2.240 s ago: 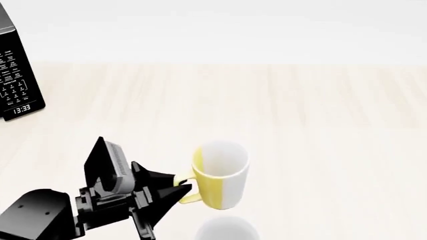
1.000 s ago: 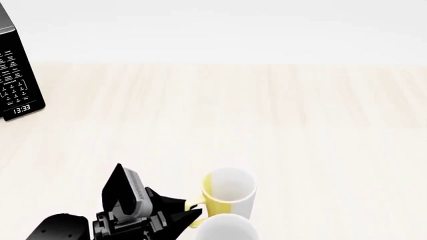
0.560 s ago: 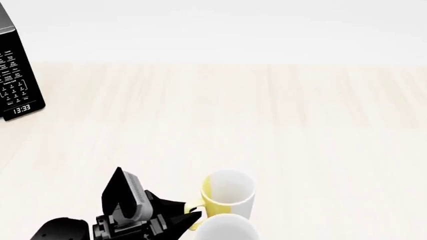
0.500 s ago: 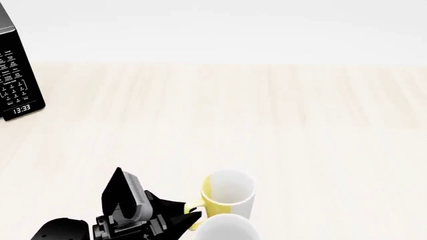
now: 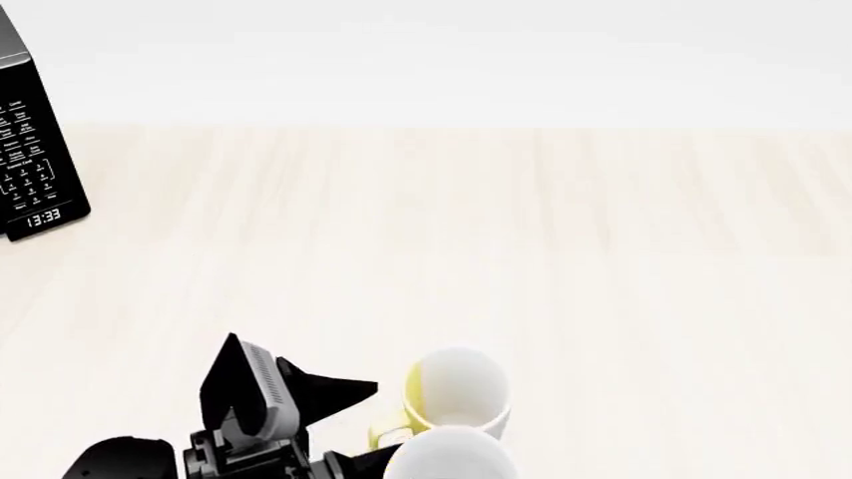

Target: Put the yellow and white mug to the front of the white mug.

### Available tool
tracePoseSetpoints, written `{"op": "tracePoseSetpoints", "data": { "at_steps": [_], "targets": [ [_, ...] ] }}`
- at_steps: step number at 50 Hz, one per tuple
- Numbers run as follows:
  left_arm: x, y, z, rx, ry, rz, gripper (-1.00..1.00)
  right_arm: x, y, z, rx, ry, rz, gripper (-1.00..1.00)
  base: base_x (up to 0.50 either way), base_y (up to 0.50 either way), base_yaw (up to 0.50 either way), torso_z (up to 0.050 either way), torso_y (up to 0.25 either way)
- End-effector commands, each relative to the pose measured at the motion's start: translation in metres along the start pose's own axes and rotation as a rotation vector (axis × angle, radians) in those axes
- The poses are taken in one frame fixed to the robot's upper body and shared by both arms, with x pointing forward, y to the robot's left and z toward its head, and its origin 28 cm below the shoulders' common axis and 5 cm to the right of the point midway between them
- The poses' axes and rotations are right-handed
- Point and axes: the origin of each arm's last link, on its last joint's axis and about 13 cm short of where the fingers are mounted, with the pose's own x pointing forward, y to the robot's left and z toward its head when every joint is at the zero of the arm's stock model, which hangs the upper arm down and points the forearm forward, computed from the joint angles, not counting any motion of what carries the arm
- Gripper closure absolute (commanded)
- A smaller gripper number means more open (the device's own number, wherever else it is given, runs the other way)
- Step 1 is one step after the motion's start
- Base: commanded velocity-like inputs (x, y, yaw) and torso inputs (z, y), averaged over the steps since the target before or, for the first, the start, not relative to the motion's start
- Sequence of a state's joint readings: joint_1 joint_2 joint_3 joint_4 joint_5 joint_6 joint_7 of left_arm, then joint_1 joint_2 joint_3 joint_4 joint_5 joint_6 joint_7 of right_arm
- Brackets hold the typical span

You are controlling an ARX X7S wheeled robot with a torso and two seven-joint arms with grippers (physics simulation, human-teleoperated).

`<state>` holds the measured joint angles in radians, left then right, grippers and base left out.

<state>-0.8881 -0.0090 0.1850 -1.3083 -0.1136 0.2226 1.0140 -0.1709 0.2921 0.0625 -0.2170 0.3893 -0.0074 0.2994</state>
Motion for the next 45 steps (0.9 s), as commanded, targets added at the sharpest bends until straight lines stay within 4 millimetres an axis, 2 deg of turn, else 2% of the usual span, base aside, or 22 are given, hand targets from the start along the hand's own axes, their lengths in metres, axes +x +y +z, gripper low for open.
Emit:
{"op": "tracePoseSetpoints", "data": {
  "at_steps": [1, 31, 45],
  "targets": [
    [0.000, 0.001, 0.002, -0.005, -0.016, 0.001, -1.00, 0.000, 0.000, 0.000, 0.000, 0.000, 0.000, -1.00, 0.00, 0.00, 0.00, 0.000, 0.000],
    [-0.005, 0.007, 0.007, -0.100, -0.140, -0.102, -1.00, 0.001, 0.002, -0.001, -0.004, 0.004, 0.005, -1.00, 0.00, 0.00, 0.00, 0.000, 0.000],
    [-0.017, 0.004, 0.015, -0.141, -0.232, -0.133, -1.00, 0.001, 0.002, -0.001, -0.003, 0.005, 0.006, -1.00, 0.00, 0.00, 0.00, 0.000, 0.000]
  ]
}}
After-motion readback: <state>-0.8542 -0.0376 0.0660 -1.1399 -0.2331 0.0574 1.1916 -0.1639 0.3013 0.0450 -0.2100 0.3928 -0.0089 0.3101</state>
